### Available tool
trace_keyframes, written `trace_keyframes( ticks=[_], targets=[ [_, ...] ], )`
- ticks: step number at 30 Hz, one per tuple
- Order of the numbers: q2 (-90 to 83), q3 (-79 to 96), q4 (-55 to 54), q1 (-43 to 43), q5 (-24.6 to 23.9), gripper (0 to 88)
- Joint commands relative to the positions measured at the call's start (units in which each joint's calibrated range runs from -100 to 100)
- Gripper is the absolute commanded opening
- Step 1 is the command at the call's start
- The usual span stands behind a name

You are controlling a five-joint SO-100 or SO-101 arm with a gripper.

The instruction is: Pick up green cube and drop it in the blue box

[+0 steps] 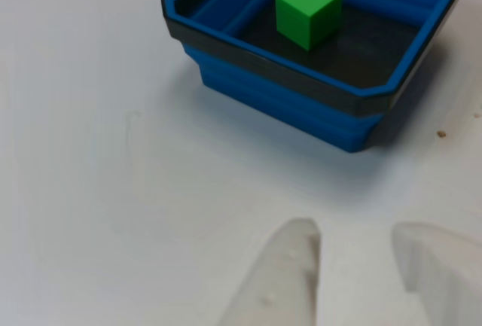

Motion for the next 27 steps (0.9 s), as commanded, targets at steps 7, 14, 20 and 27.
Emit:
trace_keyframes(
  ticks=[7, 14, 20, 27],
  targets=[
    [-12.77, 8.10, -1.37, -1.50, 0.15, 2.0],
    [-17.71, 13.58, -1.37, -2.34, 0.20, 2.0],
    [-22.89, 18.34, -1.45, -3.10, 0.24, 2.0],
    [-23.06, 20.76, -1.37, -7.99, 0.24, 2.0]
  ],
)
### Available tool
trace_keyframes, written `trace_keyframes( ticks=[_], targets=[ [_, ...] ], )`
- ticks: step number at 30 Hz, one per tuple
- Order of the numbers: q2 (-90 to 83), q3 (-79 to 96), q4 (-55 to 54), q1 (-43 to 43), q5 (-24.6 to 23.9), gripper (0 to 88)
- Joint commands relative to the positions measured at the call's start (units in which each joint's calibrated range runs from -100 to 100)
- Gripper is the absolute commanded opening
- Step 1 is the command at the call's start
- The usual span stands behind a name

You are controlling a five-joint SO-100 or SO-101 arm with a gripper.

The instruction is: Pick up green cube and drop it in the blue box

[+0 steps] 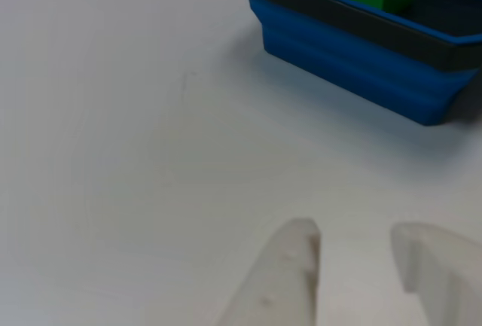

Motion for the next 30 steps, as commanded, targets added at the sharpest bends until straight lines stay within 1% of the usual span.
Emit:
trace_keyframes(
  ticks=[1, 12, 18, 24, 30],
  targets=[
    [-1.34, 1.07, -1.05, -4.96, 0.24, 2.0],
    [-1.25, 1.16, -0.72, -26.95, 0.29, 2.0],
    [-1.17, 1.16, -0.72, -36.49, 0.29, 2.0],
    [-1.17, 1.16, -0.72, -41.91, 0.29, 2.0],
    [-1.00, 1.16, -0.72, -42.06, 0.05, 2.1]
  ],
)
